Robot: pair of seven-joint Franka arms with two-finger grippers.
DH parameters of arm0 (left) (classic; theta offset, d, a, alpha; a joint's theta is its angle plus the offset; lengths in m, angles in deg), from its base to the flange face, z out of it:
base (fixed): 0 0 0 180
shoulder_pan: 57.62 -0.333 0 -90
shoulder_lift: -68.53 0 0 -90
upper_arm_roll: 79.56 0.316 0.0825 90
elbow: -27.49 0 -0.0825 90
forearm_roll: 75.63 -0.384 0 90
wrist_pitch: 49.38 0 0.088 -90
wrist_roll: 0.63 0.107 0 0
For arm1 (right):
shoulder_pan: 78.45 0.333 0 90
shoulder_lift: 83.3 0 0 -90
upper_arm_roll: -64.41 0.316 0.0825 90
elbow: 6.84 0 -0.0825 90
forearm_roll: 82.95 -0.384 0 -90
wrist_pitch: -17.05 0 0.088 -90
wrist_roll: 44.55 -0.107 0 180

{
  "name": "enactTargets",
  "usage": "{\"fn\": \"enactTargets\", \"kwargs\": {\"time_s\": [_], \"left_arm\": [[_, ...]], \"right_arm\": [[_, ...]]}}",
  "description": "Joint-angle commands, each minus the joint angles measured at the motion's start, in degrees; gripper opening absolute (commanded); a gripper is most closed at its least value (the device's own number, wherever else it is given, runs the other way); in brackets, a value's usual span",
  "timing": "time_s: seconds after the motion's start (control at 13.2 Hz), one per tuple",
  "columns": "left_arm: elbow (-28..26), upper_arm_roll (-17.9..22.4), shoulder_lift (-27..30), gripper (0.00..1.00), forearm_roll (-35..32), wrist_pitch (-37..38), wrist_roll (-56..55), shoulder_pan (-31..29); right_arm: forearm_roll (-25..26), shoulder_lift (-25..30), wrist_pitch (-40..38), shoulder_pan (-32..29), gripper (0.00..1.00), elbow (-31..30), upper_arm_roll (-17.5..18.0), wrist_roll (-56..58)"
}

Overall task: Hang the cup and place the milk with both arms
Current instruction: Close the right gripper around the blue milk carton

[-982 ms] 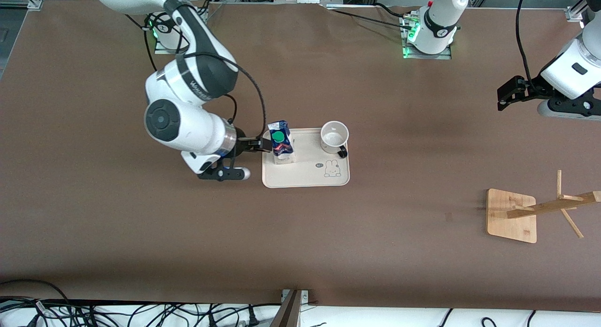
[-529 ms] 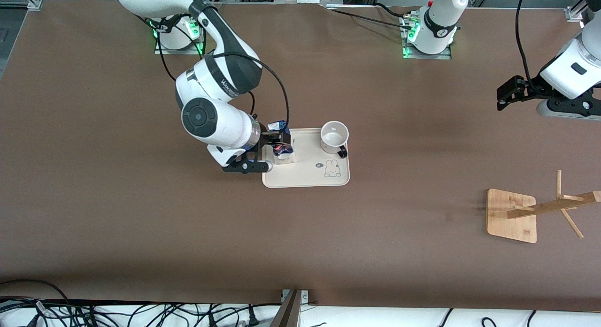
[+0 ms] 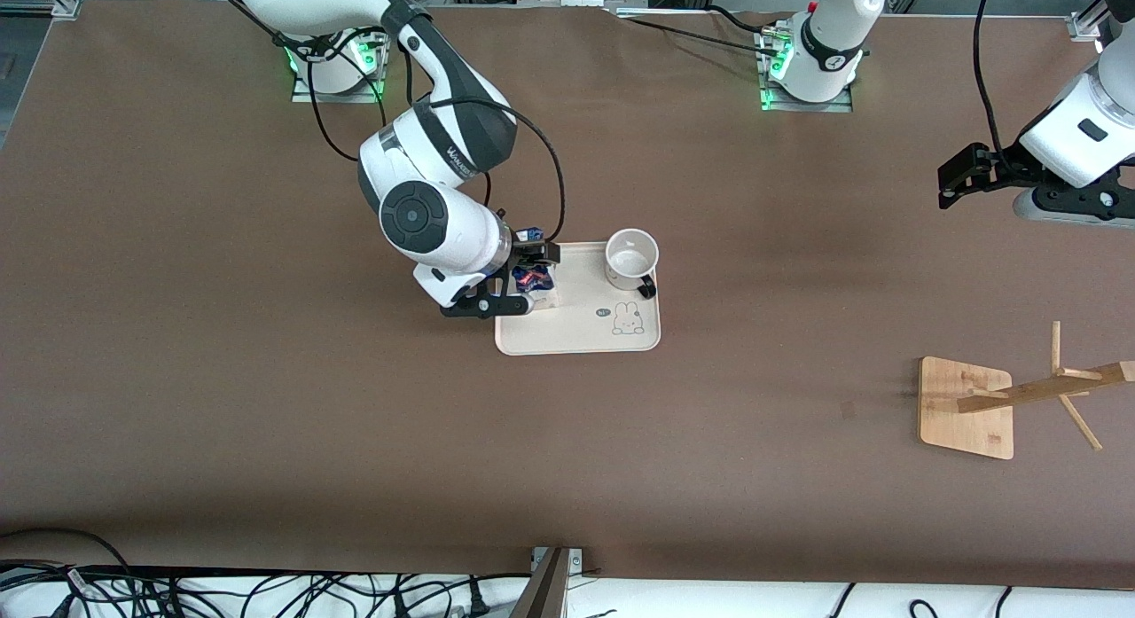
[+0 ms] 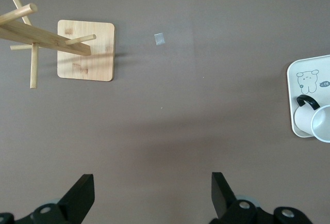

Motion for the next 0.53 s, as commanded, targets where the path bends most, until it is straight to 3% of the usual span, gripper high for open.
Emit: {"fn": "enactTargets", "kwargs": {"time_s": [0.0, 0.45], "left_arm": [[1.81, -0.25, -0.74, 1.00, 0.95, 1.45, 0.41, -0.27], [1.81, -0.25, -0.74, 1.00, 0.87, 1.45, 0.50, -0.27]], "right_arm": [[0.94, -0.22, 0.49, 1.16, 1.00, -0.30, -0.49, 0.51], [2.43, -1.01, 0.32, 3.27, 1.00, -0.30, -0.49, 0.78]]}}
